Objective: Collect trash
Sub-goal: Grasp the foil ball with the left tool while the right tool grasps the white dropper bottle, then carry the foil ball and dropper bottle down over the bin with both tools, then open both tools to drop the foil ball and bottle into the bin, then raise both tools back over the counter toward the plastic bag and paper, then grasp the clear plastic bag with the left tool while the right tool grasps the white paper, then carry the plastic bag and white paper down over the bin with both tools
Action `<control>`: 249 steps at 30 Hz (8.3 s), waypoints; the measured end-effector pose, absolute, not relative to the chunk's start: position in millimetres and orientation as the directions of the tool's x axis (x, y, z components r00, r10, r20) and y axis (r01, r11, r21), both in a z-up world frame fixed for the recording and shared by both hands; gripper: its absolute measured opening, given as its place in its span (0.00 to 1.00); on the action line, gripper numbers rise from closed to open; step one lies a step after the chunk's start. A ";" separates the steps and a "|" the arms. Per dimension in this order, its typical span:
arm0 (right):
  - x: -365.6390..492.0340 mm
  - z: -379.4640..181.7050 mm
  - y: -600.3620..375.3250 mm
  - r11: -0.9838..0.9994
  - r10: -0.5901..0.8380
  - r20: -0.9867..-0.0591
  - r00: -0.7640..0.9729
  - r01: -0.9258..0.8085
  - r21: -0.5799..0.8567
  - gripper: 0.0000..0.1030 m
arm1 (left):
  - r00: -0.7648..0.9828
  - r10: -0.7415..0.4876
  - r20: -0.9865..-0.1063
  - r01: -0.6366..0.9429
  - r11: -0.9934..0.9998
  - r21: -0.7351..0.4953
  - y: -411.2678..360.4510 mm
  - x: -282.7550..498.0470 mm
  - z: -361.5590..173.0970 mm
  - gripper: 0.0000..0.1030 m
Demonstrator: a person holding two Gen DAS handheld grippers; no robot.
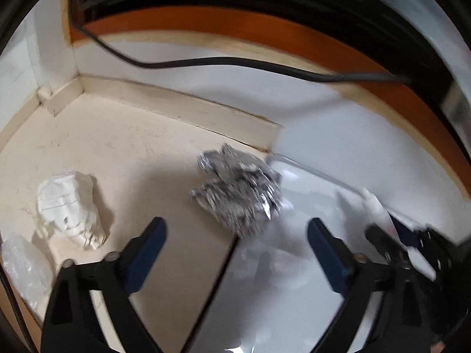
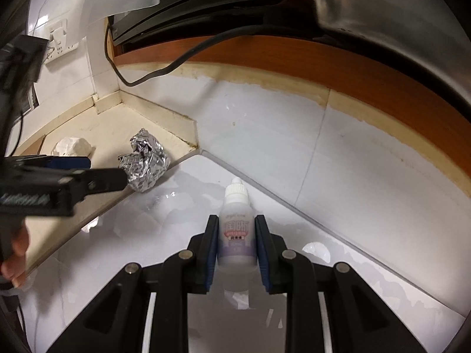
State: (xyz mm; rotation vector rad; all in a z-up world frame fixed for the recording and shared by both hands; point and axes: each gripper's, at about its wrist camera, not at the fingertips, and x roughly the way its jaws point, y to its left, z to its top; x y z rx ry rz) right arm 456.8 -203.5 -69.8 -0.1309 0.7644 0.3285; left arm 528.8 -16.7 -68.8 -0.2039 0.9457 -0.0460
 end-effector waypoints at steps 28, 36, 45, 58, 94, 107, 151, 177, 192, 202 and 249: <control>472.3 -74.0 -206.6 0.946 0.257 -0.721 0.643 -0.320 0.052 0.23 | 0.558 -0.078 -0.826 -0.085 0.985 -0.150 -25.7 551.9 -80.8 0.78; 464.4 -77.9 -207.5 0.967 0.205 -0.732 0.650 -0.248 0.050 0.23 | 0.573 -0.105 -0.812 -0.006 0.991 -0.132 -32.1 482.0 -50.4 0.78; 375.5 -50.3 -196.6 0.959 0.258 -0.723 0.641 -0.260 0.111 0.23 | 0.577 -0.168 -0.799 0.106 0.986 -0.131 -20.4 361.5 -14.2 0.78; 200.3 -34.1 -165.2 0.893 0.446 -0.625 0.641 -0.362 0.267 0.23 | 0.584 -0.211 -0.784 0.043 0.972 -0.230 13.0 192.4 -39.8 0.79; 127.8 -337.8 -110.4 0.901 0.378 -0.919 0.111 -0.274 0.337 0.24 | 0.232 -0.217 -0.948 -0.169 0.951 -0.259 40.2 124.4 -324.4 0.79; 134.6 -359.7 -96.3 0.890 0.400 -0.916 0.024 -0.250 0.382 0.39 | 0.178 -0.189 -0.966 -0.166 0.961 -0.219 40.5 127.4 -344.2 0.95; 100.0 -155.9 -95.0 0.859 0.437 -0.856 0.275 -0.410 0.307 0.43 | 0.563 -0.203 -0.801 0.070 0.978 -0.198 39.5 65.6 -105.0 0.95; 311.1 16.1 -40.9 0.805 0.532 -0.665 0.525 -0.557 0.204 0.44 | 0.673 -0.051 -0.738 -0.156 0.965 -0.209 162.8 317.4 12.3 0.95; 437.2 -16.0 -3.9 0.809 0.563 -0.676 0.475 -0.484 0.333 0.50 | 0.553 -0.100 -0.827 -0.310 0.897 -0.316 199.8 435.9 -72.6 0.70; 482.7 -43.1 46.3 0.822 0.539 -0.726 0.428 -0.454 0.343 0.52 | 0.585 -0.113 -0.803 -0.326 0.874 -0.361 201.8 425.5 -79.3 0.22; 163.0 17.5 -91.4 0.797 0.599 -0.562 0.571 -0.494 0.348 0.40 | 0.771 -0.159 -0.617 -0.084 0.934 -0.346 93.1 109.1 19.1 0.18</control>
